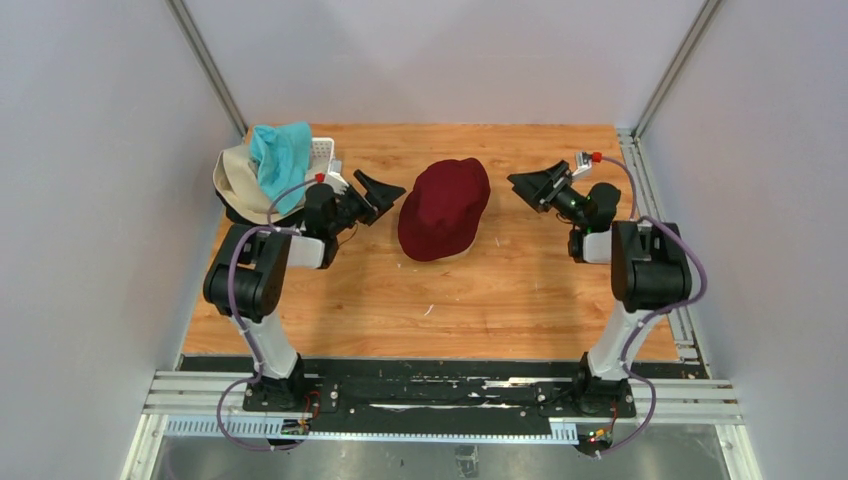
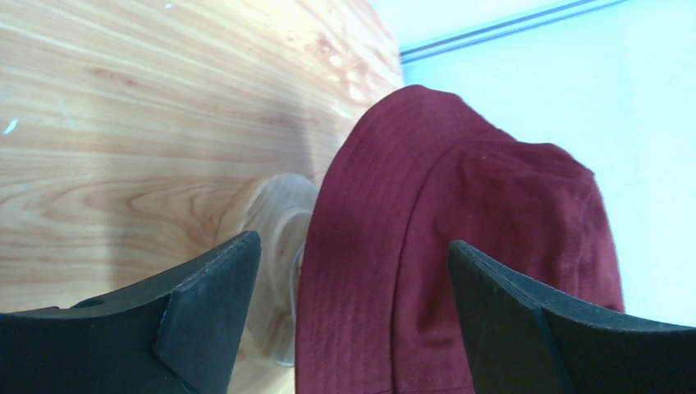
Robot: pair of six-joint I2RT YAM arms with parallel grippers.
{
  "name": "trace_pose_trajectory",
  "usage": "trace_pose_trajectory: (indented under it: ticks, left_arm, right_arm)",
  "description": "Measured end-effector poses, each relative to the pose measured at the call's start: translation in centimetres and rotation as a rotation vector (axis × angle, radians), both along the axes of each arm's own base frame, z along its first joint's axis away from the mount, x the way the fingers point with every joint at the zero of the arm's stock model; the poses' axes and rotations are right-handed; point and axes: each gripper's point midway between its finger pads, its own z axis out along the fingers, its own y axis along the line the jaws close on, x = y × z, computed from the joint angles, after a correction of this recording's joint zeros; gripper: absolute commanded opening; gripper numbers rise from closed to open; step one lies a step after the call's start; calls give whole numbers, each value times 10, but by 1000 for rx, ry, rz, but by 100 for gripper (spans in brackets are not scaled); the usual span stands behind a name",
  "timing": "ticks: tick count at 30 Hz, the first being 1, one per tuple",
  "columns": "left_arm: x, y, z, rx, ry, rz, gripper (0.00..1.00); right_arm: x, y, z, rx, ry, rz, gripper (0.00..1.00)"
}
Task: Stack the hats
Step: Place the hat on the hat stand.
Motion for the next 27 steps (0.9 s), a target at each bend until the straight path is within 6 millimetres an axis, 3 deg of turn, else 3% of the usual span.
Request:
trace_pose_trajectory:
  ticks: [4, 10, 21, 27]
  left_arm:
    - [3, -3, 8, -85, -31, -24, 88]
    - [0, -8, 13, -126, -57, -61, 88]
    - [0, -9, -13, -127, 6, -70, 87]
    - [0, -12, -26, -169, 32, -79, 73]
  right_arm:
    - [1, 3, -24, 87, 60, 49, 86]
    - [-4, 6, -11, 111, 8, 81, 86]
    - [-3, 6, -17, 120, 7, 90, 86]
    - [-1, 6, -31, 124, 45, 90, 86]
